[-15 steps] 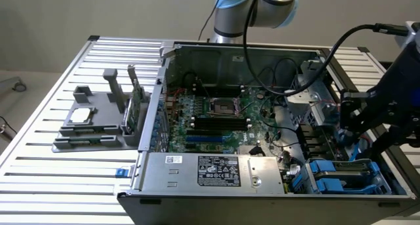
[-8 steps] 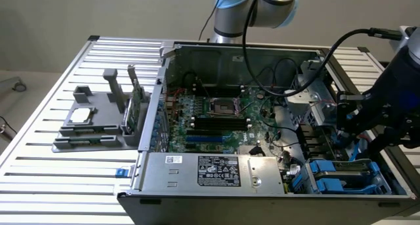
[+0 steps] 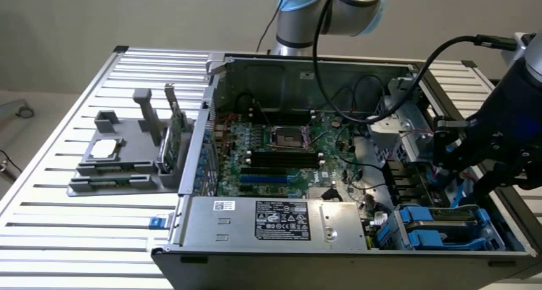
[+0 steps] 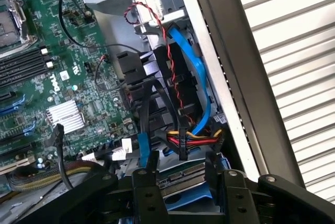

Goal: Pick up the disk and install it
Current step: 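Insert the first disk wire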

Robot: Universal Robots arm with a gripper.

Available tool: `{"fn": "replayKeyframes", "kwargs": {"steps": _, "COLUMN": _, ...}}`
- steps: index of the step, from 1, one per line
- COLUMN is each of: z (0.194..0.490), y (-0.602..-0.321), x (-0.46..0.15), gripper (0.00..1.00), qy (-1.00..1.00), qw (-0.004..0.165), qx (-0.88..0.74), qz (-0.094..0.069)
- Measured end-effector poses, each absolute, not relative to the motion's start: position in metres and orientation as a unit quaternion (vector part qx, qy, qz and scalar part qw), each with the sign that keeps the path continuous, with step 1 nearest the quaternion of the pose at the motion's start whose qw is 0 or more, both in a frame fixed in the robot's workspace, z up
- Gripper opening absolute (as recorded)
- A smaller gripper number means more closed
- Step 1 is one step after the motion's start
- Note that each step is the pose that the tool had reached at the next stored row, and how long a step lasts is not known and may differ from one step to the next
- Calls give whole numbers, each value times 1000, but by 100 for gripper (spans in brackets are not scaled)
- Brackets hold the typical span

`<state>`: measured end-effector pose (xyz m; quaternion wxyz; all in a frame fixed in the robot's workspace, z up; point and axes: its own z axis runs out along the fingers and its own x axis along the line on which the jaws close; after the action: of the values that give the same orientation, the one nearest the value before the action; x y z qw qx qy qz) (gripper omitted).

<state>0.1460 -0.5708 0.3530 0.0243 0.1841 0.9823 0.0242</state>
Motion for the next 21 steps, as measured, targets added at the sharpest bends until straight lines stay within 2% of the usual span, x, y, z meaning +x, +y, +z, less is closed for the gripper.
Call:
{"fn": "replayKeyframes", "kwargs": {"steps": 9, "z": 353, "y": -567, "x": 149, "gripper": 48, "qy": 982, "qw": 22, "qx": 184, "qz": 24}}
{"fn": "replayKeyframes", "kwargs": {"steps": 11, "z": 353, "y": -566, "x": 150, "gripper": 40, "qy": 982, "qw": 22, "qx": 184, "qz": 24}}
{"fn": "replayKeyframes", "kwargs": {"steps": 12, "z": 353, "y": -566, "x": 150, "gripper": 40, "qy": 982, "qw": 22, "qx": 184, "qz": 24}}
{"fn": "replayKeyframes", "kwargs": {"steps": 13, "z": 353, "y": -566, "x": 150, "gripper": 33, "qy": 982, "qw": 22, "qx": 184, "qz": 24}}
{"fn": "replayKeyframes", "kwargs": {"steps": 21, "z": 353, "y": -565, "x": 151, "gripper": 33, "qy": 982, "qw": 20, "qx": 184, "qz": 23}}
